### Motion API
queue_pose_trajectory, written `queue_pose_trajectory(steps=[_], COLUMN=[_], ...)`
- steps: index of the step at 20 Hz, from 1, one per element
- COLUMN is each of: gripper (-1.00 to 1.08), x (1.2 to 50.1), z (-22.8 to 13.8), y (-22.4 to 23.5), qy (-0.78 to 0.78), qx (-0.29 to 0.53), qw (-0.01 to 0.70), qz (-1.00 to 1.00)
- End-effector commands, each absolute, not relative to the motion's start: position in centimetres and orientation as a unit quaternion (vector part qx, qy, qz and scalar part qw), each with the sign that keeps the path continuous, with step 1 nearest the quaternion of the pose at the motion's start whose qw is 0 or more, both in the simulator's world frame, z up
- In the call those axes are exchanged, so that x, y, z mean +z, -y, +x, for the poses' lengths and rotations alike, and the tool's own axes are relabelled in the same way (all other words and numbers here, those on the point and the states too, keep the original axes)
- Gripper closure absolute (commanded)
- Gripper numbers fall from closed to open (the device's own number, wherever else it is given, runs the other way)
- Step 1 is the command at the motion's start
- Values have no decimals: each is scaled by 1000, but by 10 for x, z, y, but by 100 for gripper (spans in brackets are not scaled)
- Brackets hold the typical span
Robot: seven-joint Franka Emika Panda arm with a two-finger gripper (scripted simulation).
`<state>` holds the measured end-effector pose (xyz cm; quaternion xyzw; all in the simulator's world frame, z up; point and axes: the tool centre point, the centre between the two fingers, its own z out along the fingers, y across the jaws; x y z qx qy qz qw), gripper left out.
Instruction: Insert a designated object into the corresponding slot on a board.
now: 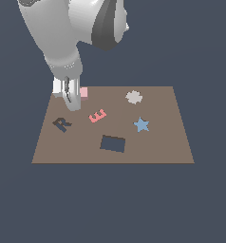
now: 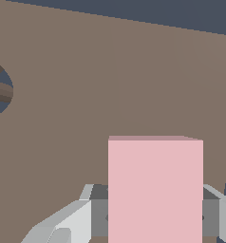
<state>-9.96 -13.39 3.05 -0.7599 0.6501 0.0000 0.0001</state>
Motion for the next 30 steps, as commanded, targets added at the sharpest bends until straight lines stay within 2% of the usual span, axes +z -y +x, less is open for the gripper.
queue_pose_trajectory(steps=[1, 18, 30], gripper=[108, 108, 108], x=[30, 33, 34], z=[-100, -98, -82], y=[134, 135, 150], qy=[-650, -643, -569], qx=[0, 0, 0], qw=[0, 0, 0], qz=[-760, -766, -823])
